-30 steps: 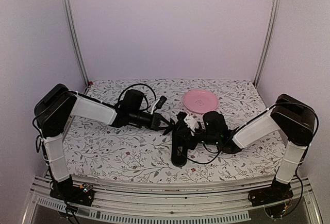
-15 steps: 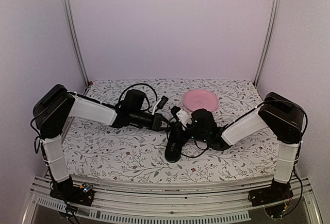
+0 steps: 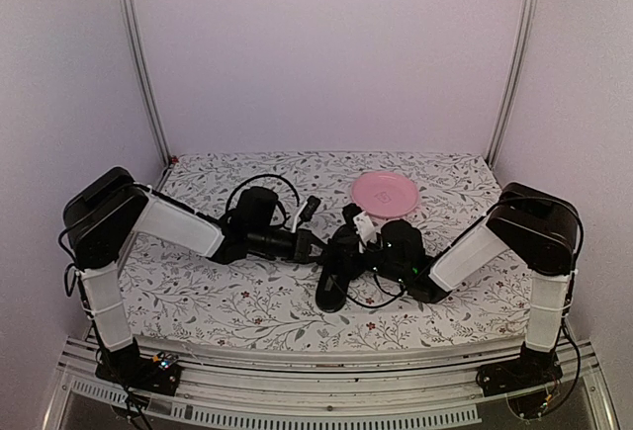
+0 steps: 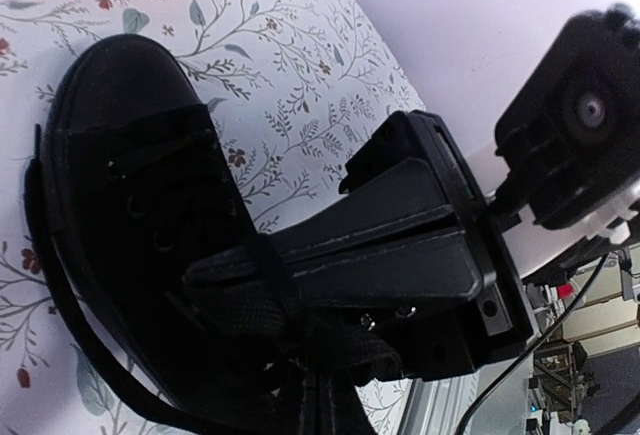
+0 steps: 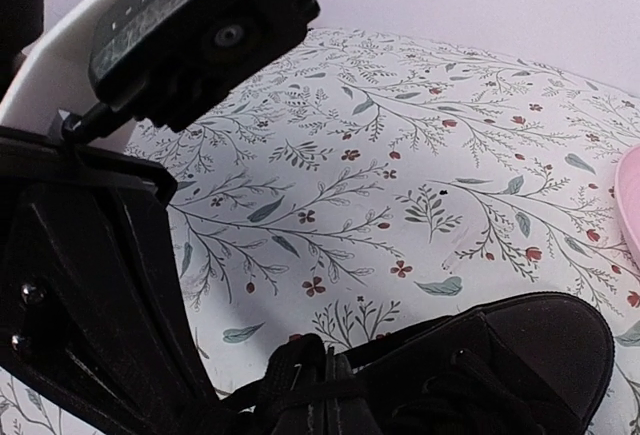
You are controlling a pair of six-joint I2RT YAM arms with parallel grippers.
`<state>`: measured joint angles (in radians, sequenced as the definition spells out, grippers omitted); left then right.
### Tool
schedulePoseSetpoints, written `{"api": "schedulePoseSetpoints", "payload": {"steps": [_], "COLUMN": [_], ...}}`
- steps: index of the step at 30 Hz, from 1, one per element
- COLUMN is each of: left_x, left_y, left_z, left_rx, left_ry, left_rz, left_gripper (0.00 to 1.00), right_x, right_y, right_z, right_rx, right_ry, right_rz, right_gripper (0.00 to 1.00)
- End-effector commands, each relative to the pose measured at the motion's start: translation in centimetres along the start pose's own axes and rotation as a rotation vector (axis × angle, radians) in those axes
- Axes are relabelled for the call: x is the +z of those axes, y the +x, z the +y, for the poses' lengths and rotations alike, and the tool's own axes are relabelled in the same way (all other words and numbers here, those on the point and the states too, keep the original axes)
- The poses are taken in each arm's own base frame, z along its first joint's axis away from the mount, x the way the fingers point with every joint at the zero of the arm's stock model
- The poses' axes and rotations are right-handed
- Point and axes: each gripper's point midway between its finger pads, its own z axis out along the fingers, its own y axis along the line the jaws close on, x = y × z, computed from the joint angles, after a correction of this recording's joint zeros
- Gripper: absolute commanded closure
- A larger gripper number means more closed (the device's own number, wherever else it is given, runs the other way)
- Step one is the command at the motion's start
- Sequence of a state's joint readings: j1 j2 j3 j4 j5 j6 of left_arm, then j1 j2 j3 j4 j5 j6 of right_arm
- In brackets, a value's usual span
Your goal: Tie the shoes
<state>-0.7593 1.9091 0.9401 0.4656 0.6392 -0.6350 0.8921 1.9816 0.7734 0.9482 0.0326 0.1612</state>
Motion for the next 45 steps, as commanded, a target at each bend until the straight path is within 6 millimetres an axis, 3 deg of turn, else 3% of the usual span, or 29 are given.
{"api": "schedulePoseSetpoints", "payload": {"steps": [1,3,11,15,19,22,27,32,38,45], "left_x": [0.5,0.4,-1.7,-3.4,-5.7,-6.3,-4.8,-2.8,-1.1,0.3], "left_y": [2.8,3.1,2.2,1.5,-0.9,-3.5,-6.5,-7.7,-7.1,-6.1], "left_z": [-2.4,-2.4,-1.5,-1.0,-0.7,-1.2,-2.0,-1.8,-0.1,-0.6], "left_rx": [-0.049,-0.063,-0.024,0.001,0.022,0.033,0.019,-0.012,-0.071,-0.093], "left_ry": [0.082,0.089,-0.014,-0.061,-0.097,-0.098,-0.064,-0.022,-0.039,0.012], "left_rz": [0.057,0.056,0.022,-0.001,-0.087,-0.140,-0.164,-0.146,-0.091,-0.053], "left_gripper": [1.00,1.00,0.71,0.61,0.59,0.60,0.50,0.48,0.49,0.62], "right_x": [-0.6,-0.9,-2.1,-2.1,-2.1,-2.0,-1.9,-1.8,-1.8,-1.6], "right_y": [-3.8,-3.7,-3.4,-3.2,-2.8,-2.6,-2.3,-2.0,-1.9,-1.8], "right_z": [-0.6,-0.6,-0.2,-0.2,-0.2,-0.2,-0.2,-0.4,-0.4,-0.4], "right_rx": [0.070,0.069,0.048,0.043,0.037,0.036,0.030,0.021,0.016,0.016], "right_ry": [0.008,-0.002,-0.033,-0.039,-0.041,-0.044,-0.041,-0.036,-0.035,-0.036], "right_rz": [-0.180,-0.190,-0.242,-0.243,-0.239,-0.235,-0.230,-0.225,-0.222,-0.221], "right_gripper": [0.98,0.98,0.98,0.98,0.98,0.98,0.98,0.98,0.98,0.98]}}
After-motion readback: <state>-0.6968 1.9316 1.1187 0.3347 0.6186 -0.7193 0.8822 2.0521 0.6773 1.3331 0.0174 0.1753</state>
